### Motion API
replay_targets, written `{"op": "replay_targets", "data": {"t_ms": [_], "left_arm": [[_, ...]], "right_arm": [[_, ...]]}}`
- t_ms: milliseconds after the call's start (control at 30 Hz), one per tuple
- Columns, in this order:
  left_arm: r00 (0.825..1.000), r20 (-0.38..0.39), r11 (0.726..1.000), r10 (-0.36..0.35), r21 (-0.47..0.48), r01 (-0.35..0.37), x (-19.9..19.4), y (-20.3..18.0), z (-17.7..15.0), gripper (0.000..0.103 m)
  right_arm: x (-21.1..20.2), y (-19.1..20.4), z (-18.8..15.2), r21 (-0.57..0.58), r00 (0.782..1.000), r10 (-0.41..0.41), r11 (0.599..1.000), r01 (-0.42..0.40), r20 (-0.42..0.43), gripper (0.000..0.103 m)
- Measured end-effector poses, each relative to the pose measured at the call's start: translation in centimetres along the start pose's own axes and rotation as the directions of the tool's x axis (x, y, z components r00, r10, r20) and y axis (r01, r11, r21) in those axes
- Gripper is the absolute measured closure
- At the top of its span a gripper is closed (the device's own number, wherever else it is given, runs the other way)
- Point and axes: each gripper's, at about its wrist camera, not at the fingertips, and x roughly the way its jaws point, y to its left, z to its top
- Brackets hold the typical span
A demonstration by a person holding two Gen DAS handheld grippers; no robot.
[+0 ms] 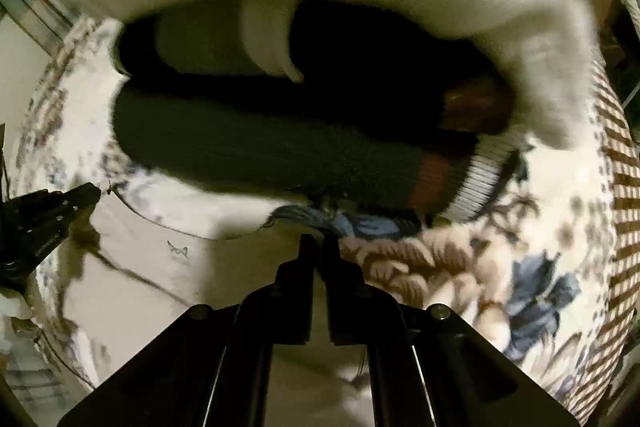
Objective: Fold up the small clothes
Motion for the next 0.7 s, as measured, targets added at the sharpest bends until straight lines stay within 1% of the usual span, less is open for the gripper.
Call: {"op": "replay_targets", "data": {"t_ms": [67, 167, 267, 300, 333, 400, 467, 500, 567, 600, 667, 700], "left_arm": [[0.999, 0.045, 1.000, -0.004, -0.019, 0.005, -2.2, 0.1, -0.6, 0.100], [0.992, 0.123, 0.998, -0.022, -0.060, 0.030, -6.2, -0.3, -1.7, 0.100], [0.981, 0.188, 0.994, -0.045, -0.091, 0.063, -10.5, -0.6, -4.2, 0.100], [0.978, 0.202, 0.991, -0.061, -0.105, 0.083, -12.2, -1.0, -6.0, 0.100], [0.977, 0.201, 0.989, -0.069, -0.115, 0.094, -12.7, -1.2, -6.9, 0.100], [0.981, 0.175, 0.981, -0.090, -0.152, 0.117, -13.9, -1.6, -10.0, 0.100], [0.987, 0.126, 0.973, -0.102, -0.196, 0.125, -14.3, -2.0, -13.5, 0.100], [0.989, 0.097, 0.968, -0.109, -0.217, 0.128, -14.2, -2.3, -15.2, 0.100], [0.994, 0.031, 0.963, -0.102, -0.248, 0.107, -13.5, -2.8, -18.6, 0.101], [0.995, -0.005, 0.959, -0.102, -0.266, 0.097, -12.7, -2.8, -20.1, 0.101], [0.994, -0.054, 0.955, -0.090, -0.289, 0.071, -11.5, -2.7, -22.2, 0.101], [0.992, -0.086, 0.952, -0.094, -0.298, 0.065, -10.7, -2.7, -23.2, 0.101]], "right_arm": [[-1.6, -0.1, -0.5, 0.015, 1.000, 0.010, 1.000, -0.011, 0.029, 0.098], [-5.3, 0.6, -2.6, 0.026, 0.996, 0.024, 0.999, -0.027, 0.083, 0.098], [-9.0, 1.1, -6.4, 0.048, 0.991, 0.051, 0.997, -0.057, 0.124, 0.098], [-10.3, 1.1, -8.3, 0.060, 0.989, 0.061, 0.996, -0.070, 0.134, 0.098], [-11.2, 1.0, -9.8, 0.069, 0.988, 0.066, 0.995, -0.076, 0.136, 0.098], [-12.7, 1.0, -13.8, 0.100, 0.989, 0.077, 0.991, -0.090, 0.128, 0.099], [-13.4, 1.0, -17.2, 0.116, 0.992, 0.075, 0.989, -0.087, 0.104, 0.103], [-13.6, 0.9, -19.8, 0.132, 0.994, 0.065, 0.988, -0.075, 0.084, 0.103], [-13.4, 0.5, -22.8, 0.166, 0.997, 0.069, 0.983, -0.076, 0.046, 0.103], [-12.9, 0.0, -24.9, 0.189, 0.997, 0.073, 0.979, -0.075, 0.013, 0.103], [-11.9, -0.6, -27.4, 0.209, 0.996, 0.077, 0.975, -0.068, -0.033, 0.103], [-11.2, -0.9, -28.8, 0.221, 0.994, 0.082, 0.973, -0.064, -0.070, 0.103]]}}
